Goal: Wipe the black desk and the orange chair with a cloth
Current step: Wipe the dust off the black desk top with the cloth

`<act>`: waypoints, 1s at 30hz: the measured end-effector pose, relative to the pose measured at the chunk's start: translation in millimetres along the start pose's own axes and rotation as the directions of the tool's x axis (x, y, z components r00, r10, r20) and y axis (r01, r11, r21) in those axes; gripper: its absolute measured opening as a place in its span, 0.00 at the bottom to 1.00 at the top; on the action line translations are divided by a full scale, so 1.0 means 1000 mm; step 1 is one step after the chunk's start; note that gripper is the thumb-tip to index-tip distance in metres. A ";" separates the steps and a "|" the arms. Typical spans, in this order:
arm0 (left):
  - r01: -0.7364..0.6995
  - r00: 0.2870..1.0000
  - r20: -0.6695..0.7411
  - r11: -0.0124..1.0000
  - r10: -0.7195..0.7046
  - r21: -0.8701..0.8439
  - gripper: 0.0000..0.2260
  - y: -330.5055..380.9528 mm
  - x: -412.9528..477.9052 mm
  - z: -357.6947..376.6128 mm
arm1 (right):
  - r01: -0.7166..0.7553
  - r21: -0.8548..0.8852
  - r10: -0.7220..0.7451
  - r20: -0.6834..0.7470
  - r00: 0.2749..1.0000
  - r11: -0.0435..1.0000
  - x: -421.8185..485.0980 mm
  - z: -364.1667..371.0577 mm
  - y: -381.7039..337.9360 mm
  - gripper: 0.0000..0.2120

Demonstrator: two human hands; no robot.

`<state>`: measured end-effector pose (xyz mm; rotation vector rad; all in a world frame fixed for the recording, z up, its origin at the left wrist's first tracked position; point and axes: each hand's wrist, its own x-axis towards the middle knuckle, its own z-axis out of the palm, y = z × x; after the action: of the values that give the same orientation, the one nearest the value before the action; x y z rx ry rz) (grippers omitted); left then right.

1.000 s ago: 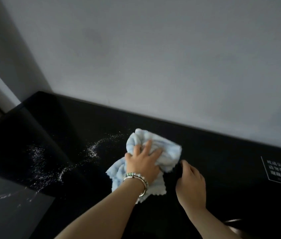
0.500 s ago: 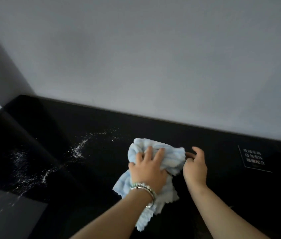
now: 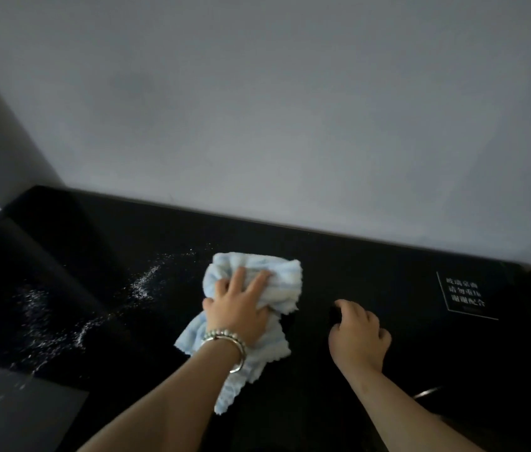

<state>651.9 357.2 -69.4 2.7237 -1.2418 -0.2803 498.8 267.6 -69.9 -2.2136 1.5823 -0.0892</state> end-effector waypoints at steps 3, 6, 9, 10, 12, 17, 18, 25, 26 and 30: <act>-0.070 0.996 0.058 0.989 0.063 0.129 0.25 -0.011 0.002 0.011 | 0.081 -0.165 -0.079 0.020 0.997 0.983 -0.004 0.001 0.008 0.22; 0.191 0.980 0.028 0.972 -0.197 0.137 0.22 -0.038 0.019 -0.004 | 0.111 -0.224 -0.099 0.063 0.993 0.968 -0.002 -0.001 0.010 0.22; 0.193 0.981 -0.015 0.979 -0.192 0.073 0.19 -0.017 0.042 -0.025 | 0.093 -0.189 -0.085 0.049 0.995 0.978 0.014 -0.009 0.000 0.17; 0.131 0.991 -0.033 0.990 -0.129 0.044 0.19 0.000 0.050 -0.029 | 0.090 -0.174 -0.084 0.040 0.996 0.981 0.021 -0.012 -0.004 0.16; -0.009 0.998 -0.056 1.000 0.010 0.028 0.20 0.034 0.064 -0.031 | 0.084 -0.142 -0.082 0.023 0.996 0.986 0.037 -0.018 -0.007 0.18; -0.148 0.988 -0.011 0.974 0.152 0.174 0.23 0.081 0.100 -0.014 | 0.157 -0.238 -0.143 0.073 0.987 0.959 0.056 -0.016 0.008 0.22; -0.180 0.983 0.013 0.964 0.181 0.194 0.24 0.087 0.109 -0.011 | 0.183 -0.265 -0.166 0.083 0.983 0.947 0.057 -0.013 0.011 0.22; -0.105 0.981 0.178 0.981 0.075 0.164 0.29 0.101 0.143 0.008 | 0.226 -0.354 -0.199 0.110 0.974 0.908 0.064 -0.009 0.009 0.22; -0.098 0.983 0.168 0.982 0.071 0.160 0.29 0.098 0.143 0.009 | 0.228 -0.362 -0.204 0.105 0.973 0.904 0.065 -0.010 0.008 0.21; -0.064 0.991 0.128 0.985 0.044 0.163 0.28 0.075 0.141 0.008 | 0.218 -0.404 -0.186 0.117 0.976 0.888 0.073 -0.014 -0.004 0.19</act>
<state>685.5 201.5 -77.8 2.8448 -1.4308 -0.3597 523.8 197.6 -69.1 -2.6674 1.4253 0.2978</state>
